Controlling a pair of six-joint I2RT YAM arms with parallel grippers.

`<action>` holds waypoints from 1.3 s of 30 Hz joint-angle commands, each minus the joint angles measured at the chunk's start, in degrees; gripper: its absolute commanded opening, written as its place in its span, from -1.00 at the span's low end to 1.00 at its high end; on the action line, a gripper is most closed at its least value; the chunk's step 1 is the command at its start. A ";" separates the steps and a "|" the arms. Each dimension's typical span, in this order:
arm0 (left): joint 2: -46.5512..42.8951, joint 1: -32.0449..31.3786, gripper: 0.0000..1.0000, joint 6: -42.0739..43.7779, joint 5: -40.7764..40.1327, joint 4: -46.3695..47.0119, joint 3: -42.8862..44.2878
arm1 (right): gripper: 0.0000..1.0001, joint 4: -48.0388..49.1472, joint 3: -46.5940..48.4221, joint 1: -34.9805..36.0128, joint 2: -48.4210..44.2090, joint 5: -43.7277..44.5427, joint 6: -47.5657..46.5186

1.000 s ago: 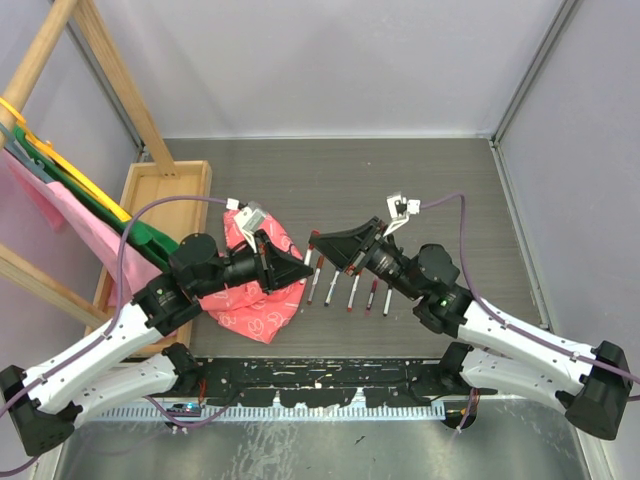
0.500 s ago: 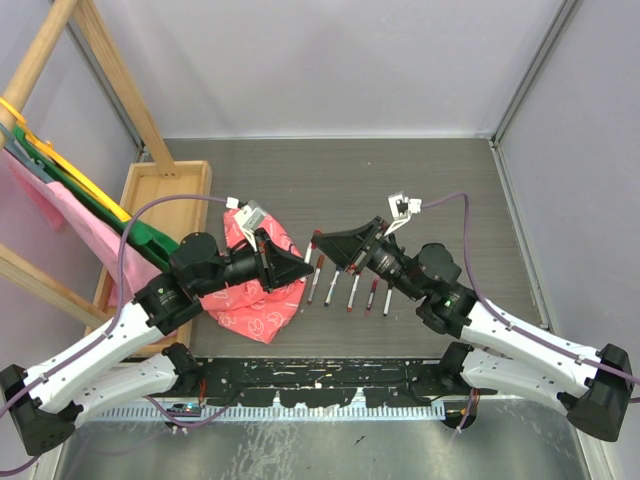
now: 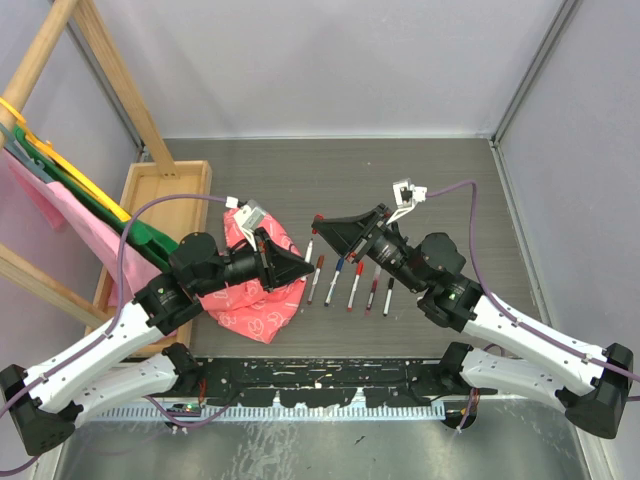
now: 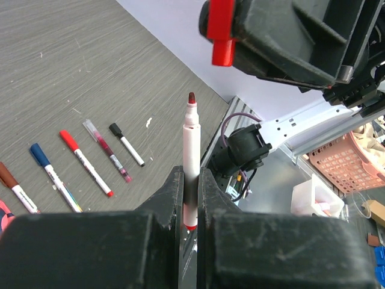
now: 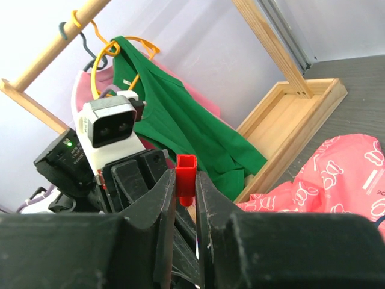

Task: Insert the pens into the pen caps
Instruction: Insert the pen cap onto the pen.

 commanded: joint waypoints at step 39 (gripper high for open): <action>0.84 0.01 -1.00 0.65 -0.50 4.73 1.94 | -1.00 -0.46 -4.62 0.34 -0.92 -5.23 4.23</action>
